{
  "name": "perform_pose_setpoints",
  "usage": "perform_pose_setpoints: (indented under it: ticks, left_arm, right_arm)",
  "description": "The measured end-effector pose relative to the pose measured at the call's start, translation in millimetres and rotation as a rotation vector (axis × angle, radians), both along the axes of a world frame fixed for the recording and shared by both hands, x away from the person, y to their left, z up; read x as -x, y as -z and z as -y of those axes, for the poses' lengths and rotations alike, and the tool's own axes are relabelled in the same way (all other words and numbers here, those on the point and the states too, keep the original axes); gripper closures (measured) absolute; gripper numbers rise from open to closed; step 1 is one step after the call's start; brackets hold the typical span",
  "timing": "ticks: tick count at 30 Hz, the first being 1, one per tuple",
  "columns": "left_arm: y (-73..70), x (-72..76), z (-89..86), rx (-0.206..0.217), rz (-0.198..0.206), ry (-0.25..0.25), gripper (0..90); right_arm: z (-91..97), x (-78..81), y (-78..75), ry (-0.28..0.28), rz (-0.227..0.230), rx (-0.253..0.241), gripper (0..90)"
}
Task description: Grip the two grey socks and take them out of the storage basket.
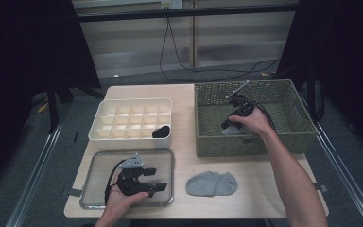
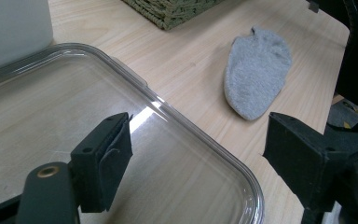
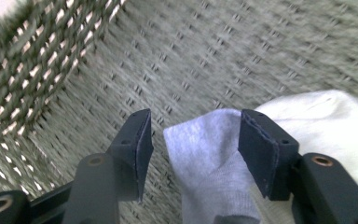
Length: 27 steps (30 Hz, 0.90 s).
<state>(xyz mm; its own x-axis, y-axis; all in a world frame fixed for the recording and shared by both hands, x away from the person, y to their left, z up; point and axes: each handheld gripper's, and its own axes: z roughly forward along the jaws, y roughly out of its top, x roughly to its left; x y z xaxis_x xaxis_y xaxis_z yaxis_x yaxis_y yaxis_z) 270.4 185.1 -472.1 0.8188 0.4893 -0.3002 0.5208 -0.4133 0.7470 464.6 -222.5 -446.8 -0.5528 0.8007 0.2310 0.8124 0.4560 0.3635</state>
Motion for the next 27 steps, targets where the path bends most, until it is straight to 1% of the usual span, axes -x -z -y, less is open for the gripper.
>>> perform_pose_setpoints:
  ticks: [2,4,5,7,9,10,14,16,18,20,23,24,27]
  left_arm:
    - [0.1,0.4,0.1,-0.001,0.0,0.001,22.8]
    - [0.3,0.7,0.1,-0.005,-0.003,0.0,22.7]
    - [0.3,0.9,0.1,-0.005,-0.002,0.0,22.7]
    - [0.3,1.3,0.2,-0.003,-0.002,-0.001,22.6]
    - [0.9,1.3,0.0,-0.007,-0.001,0.001,22.6]
    - [1.3,1.2,0.1,-0.008,-0.001,0.002,22.6]
    - [1.7,1.6,0.7,-0.01,-0.001,0.004,22.5]
    - [1.7,1.6,0.4,-0.011,0.0,0.005,22.4]
    - [1.9,1.4,0.1,-0.01,-0.001,0.005,22.4]
    - [1.8,1.4,-0.1,-0.009,0.0,0.005,22.4]
    - [2.1,1.2,0.1,-0.011,-0.002,0.006,22.3]
    - [2.2,1.2,0.1,-0.011,-0.003,0.006,22.3]
    - [3.0,0.6,1.5,-0.009,-0.009,0.013,22.0]
  right_arm:
    - [-0.7,-0.3,1.7,0.002,-0.013,0.013,44.4]
    - [-0.7,-1.2,6.2,-0.001,-0.048,0.016,44.2]
    - [-1.8,-1.5,7.6,0.001,-0.069,0.033,44.4]
    - [-3.7,-2.7,11.2,-0.004,-0.085,0.059,45.6]
    - [-4.8,-3.4,14.1,-0.007,-0.092,0.09,47.4]
    - [-5.3,-3.7,14.9,-0.007,-0.1,0.098,47.4]
    - [-6.4,-4.8,18.0,-0.016,-0.112,0.107,48.5]
    - [-7.4,-4.2,18.1,-0.021,-0.111,0.123,50.1]
    - [-9.1,-3.0,17.9,-0.029,-0.106,0.145,55.3]
    - [-10.3,-2.3,17.2,-0.038,-0.1,0.171,64.1]
    - [-10.7,-2.4,16.9,-0.042,-0.092,0.18,76.4]
    - [-10.6,-2.5,16.8,-0.038,-0.095,0.18,79.2]
    - [-10.5,-2.5,15.7,-0.036,-0.092,0.183,81.8]
